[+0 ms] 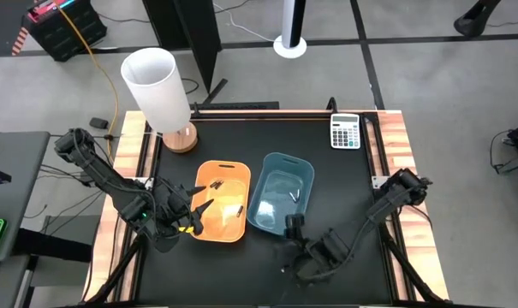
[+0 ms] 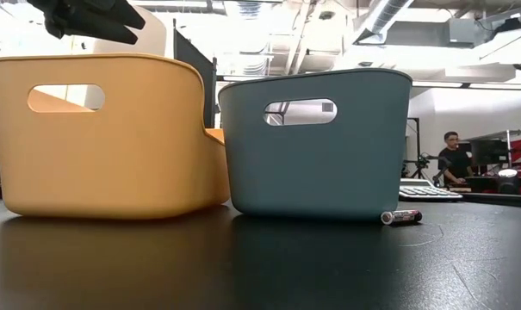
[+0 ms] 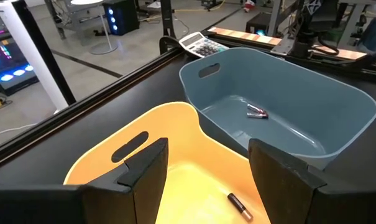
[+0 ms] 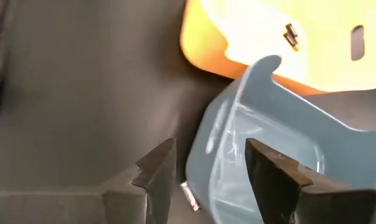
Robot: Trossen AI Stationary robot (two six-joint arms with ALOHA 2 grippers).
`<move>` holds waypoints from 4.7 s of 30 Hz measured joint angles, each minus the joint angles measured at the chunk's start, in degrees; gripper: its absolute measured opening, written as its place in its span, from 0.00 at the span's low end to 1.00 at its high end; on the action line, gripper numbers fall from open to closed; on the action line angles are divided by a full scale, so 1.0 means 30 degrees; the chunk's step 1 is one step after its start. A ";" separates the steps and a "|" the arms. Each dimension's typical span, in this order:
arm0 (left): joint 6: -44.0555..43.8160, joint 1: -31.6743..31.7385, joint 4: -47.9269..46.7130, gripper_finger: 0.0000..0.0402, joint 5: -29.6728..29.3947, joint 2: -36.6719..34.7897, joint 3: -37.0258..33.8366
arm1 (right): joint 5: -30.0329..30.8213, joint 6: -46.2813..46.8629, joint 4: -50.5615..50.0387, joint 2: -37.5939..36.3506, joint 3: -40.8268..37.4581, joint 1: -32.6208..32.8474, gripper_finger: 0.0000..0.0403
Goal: Sort batteries
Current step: Put the bottom silver battery into the blue bin, then put the silver battery into the blue bin
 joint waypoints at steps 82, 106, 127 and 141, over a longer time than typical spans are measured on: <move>0.0386 0.0077 0.0060 0.54 0.0182 0.0000 0.0000 | -0.3819 -0.0007 0.2573 0.2863 0.0000 -0.3234 0.27; 0.0386 0.0077 0.0038 0.54 0.0245 0.0000 0.0000 | -0.1634 -0.1362 0.1334 0.2863 0.1124 -0.2788 0.58; 0.0462 0.0249 0.0048 0.54 0.0889 0.1399 0.0000 | 0.1500 0.5444 -0.6536 0.1586 0.2909 0.3519 0.58; 0.2865 0.0579 0.2554 0.54 0.0867 0.1508 0.0000 | -0.4724 0.3690 -0.0394 0.1320 -0.4519 0.3008 0.54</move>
